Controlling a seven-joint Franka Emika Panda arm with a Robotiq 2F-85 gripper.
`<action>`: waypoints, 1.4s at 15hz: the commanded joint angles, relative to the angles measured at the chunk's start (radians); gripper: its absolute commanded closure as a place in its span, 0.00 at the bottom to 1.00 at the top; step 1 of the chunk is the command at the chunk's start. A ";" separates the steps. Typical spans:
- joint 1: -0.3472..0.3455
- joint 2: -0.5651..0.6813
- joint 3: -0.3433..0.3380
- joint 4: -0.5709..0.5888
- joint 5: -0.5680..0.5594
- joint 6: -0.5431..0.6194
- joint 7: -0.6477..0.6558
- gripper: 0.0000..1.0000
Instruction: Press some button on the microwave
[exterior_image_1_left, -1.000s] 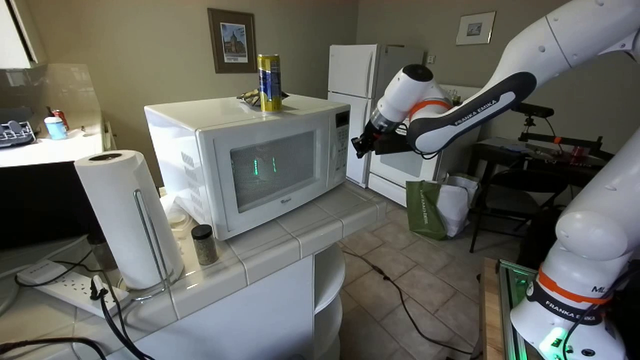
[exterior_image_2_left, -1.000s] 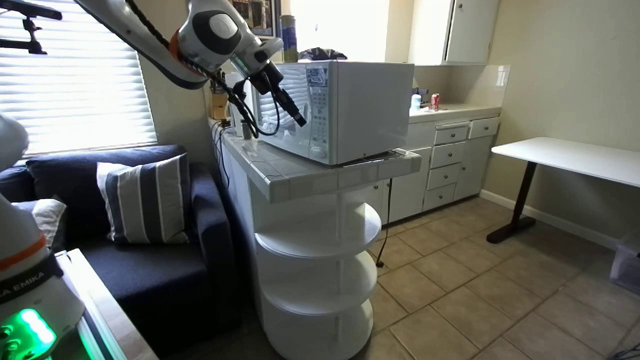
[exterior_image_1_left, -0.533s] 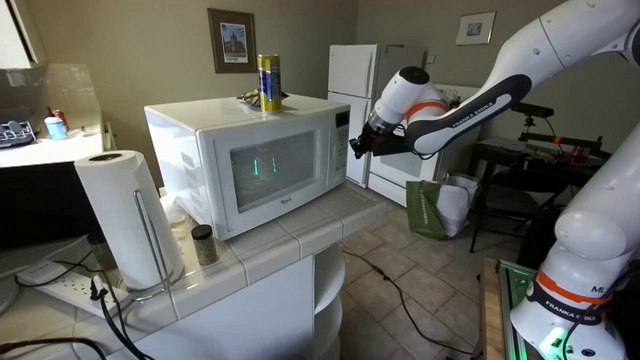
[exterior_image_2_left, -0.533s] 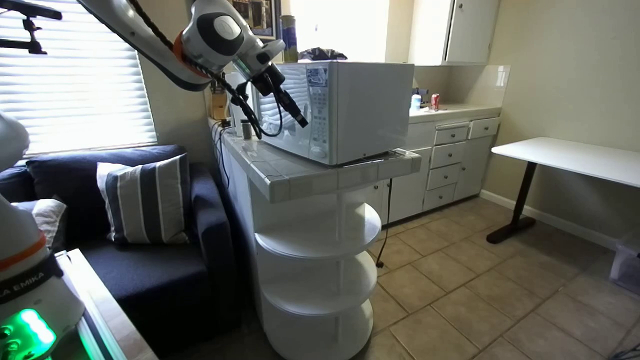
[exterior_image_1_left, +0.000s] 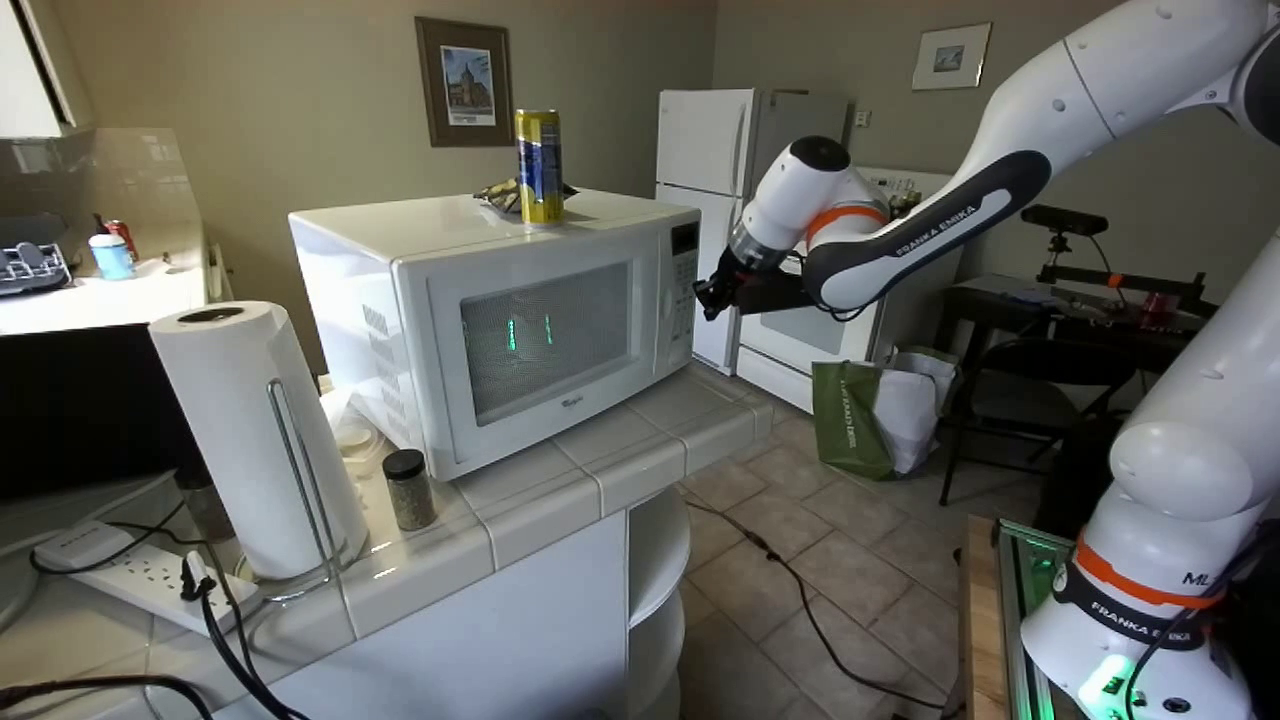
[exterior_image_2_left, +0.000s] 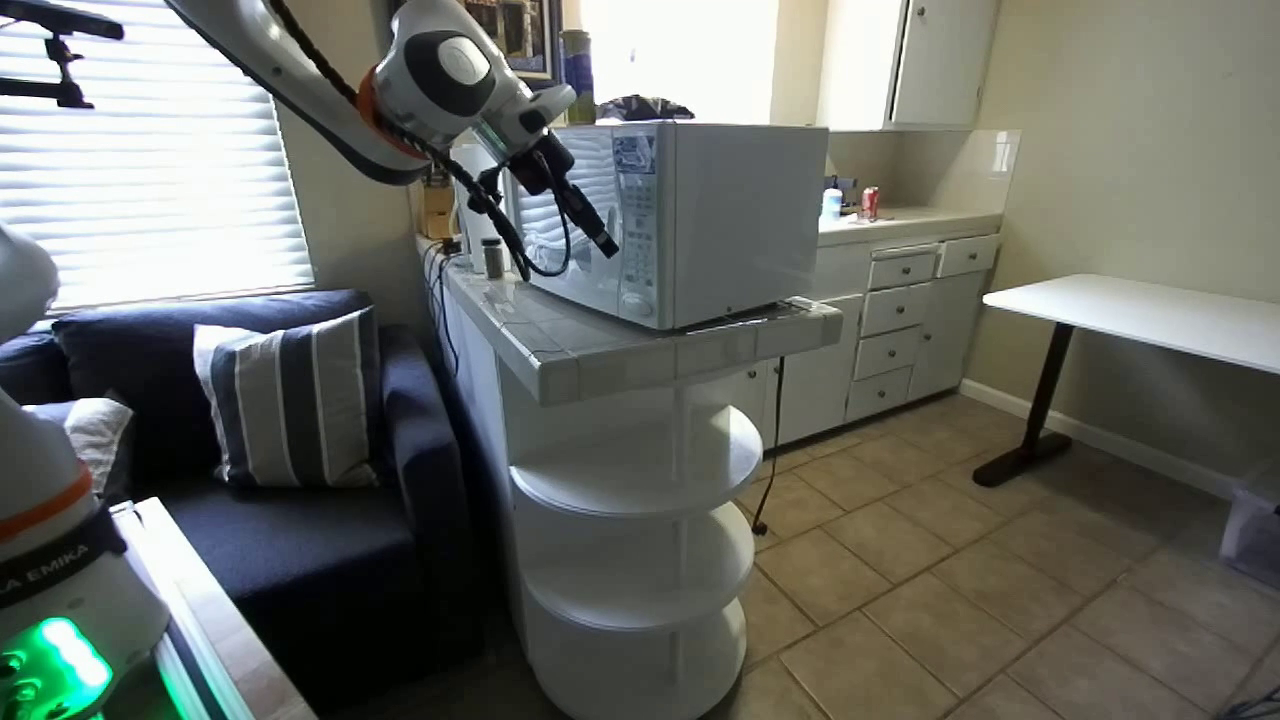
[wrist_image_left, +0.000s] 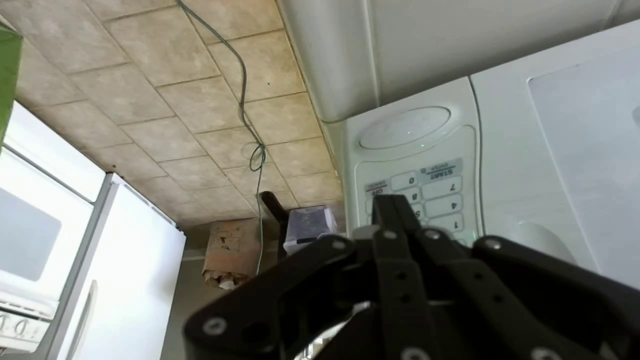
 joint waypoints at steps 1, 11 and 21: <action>-0.010 0.072 0.023 0.062 -0.055 -0.030 0.061 1.00; 0.007 0.171 0.022 0.158 -0.246 -0.068 0.199 1.00; 0.016 0.179 0.023 0.171 -0.354 -0.072 0.272 1.00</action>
